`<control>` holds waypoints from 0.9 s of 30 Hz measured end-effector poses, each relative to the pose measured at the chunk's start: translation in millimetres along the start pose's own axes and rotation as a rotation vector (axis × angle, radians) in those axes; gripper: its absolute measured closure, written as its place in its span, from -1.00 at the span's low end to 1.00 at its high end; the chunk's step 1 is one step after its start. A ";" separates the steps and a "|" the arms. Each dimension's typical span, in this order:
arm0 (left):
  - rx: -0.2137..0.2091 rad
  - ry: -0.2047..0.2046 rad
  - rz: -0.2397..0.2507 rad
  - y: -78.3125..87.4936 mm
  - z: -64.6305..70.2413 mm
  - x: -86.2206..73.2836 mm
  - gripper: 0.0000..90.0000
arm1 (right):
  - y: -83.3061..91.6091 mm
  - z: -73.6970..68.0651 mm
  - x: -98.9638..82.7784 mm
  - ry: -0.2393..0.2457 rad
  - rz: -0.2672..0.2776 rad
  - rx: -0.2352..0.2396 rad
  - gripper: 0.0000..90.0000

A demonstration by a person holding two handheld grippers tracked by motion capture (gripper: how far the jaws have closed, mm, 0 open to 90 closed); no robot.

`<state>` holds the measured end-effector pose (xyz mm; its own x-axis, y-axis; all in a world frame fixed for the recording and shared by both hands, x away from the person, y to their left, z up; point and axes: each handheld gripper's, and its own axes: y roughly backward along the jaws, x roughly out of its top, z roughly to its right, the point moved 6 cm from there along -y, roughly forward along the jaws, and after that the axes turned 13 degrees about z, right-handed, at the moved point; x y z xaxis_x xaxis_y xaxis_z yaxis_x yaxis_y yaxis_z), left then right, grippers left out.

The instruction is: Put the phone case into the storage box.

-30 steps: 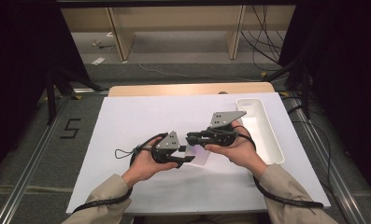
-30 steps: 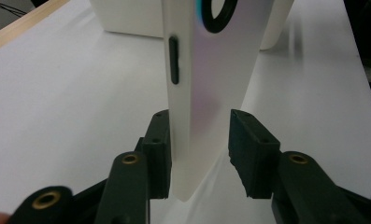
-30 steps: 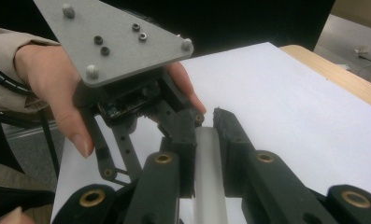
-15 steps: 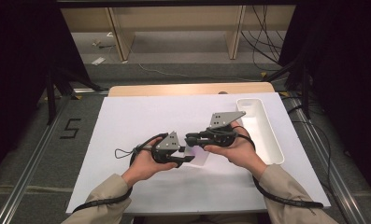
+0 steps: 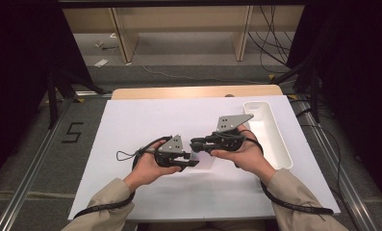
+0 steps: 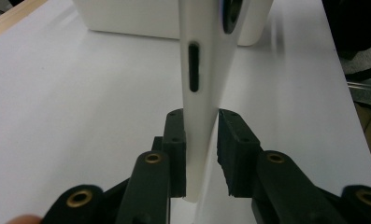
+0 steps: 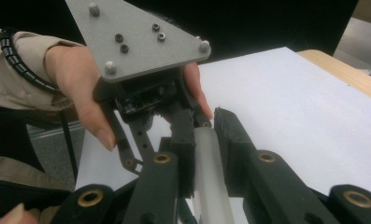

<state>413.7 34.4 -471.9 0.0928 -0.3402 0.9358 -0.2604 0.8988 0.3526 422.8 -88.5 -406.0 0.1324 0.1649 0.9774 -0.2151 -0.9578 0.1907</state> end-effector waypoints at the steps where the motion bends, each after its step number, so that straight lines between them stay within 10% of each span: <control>1: 0.001 -0.009 -0.003 0.5 -0.3 0.0 0.64 | 0.0 -0.1 -0.1 -0.002 -0.001 0.002 0.76; 27: -0.055 -0.031 -0.019 6.3 4.5 1.1 0.79 | -0.5 -5.5 1.0 0.021 -0.004 0.065 0.62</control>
<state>407.8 38.4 -468.7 0.0673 -0.3653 0.9284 -0.2059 0.9054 0.3712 417.7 -86.6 -404.6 0.1131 0.1732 0.9784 -0.1508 -0.9703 0.1892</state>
